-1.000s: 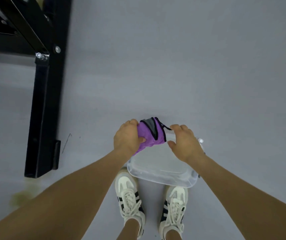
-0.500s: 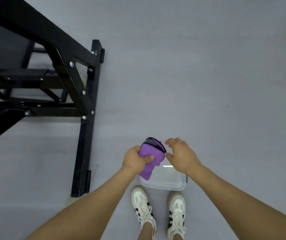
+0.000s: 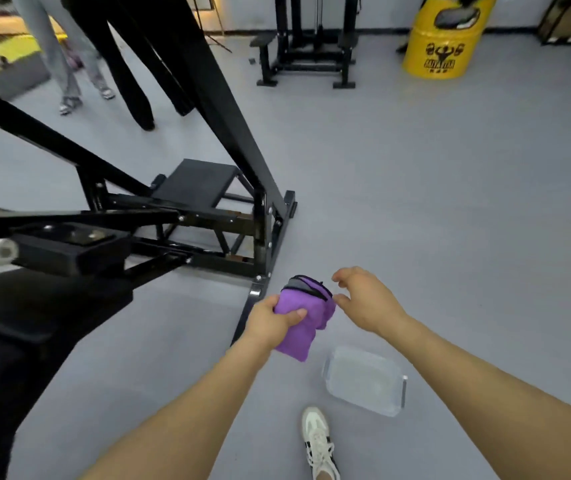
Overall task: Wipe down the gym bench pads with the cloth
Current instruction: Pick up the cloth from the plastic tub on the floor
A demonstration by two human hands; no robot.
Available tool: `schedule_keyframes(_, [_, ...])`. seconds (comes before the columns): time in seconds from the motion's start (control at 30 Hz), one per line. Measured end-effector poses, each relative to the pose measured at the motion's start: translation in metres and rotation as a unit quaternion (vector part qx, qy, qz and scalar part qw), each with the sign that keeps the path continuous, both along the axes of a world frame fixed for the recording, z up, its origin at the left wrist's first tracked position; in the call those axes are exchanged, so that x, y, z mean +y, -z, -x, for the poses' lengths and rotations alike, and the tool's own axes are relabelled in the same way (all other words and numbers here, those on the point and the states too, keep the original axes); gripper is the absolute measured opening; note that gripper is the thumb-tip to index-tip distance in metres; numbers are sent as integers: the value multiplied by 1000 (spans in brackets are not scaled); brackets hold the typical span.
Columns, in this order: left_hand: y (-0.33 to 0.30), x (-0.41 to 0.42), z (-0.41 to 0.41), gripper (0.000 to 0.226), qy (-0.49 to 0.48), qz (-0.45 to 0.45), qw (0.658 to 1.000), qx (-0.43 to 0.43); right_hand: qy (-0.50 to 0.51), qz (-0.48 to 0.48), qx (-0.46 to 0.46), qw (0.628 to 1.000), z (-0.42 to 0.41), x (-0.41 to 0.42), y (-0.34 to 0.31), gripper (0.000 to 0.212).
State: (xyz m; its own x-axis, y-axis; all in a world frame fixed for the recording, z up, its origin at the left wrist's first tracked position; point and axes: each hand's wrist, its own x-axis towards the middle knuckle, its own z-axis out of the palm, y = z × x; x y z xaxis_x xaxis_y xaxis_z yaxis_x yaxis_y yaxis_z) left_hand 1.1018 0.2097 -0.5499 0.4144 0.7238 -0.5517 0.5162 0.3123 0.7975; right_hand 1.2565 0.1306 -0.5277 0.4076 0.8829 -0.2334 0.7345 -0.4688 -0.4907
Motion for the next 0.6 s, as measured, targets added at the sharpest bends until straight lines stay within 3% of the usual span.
schedule_keyframes(0.1, [-38, -25, 62, 33, -32, 15, 999, -11, -52, -31, 10, 998, 69, -20, -37, 24])
schedule_keyframes(0.2, [-80, -41, 121, 16, -58, 19, 998, -25, -119, -37, 26, 992, 133, -28, -75, 18])
schedule_keyframes(0.37, [-136, -38, 221, 15, -105, 6, 992, -72, -235, 0, 33, 971, 220, -13, -127, 68])
schedule_keyframes(0.47, [-165, -29, 282, 12, -114, -2, 986, -124, -263, 1, 41, 964, 276, 9, -146, 81])
schedule_keyframes(0.53, [-177, -20, 326, 18, -113, -10, 982, -149, -265, -2, 68, 962, 319, 28, -157, 73])
schedule_keyframes(0.6, [-186, -8, 378, 18, -115, -27, 981, -153, -267, -2, 123, 956, 369, 48, -166, 48])
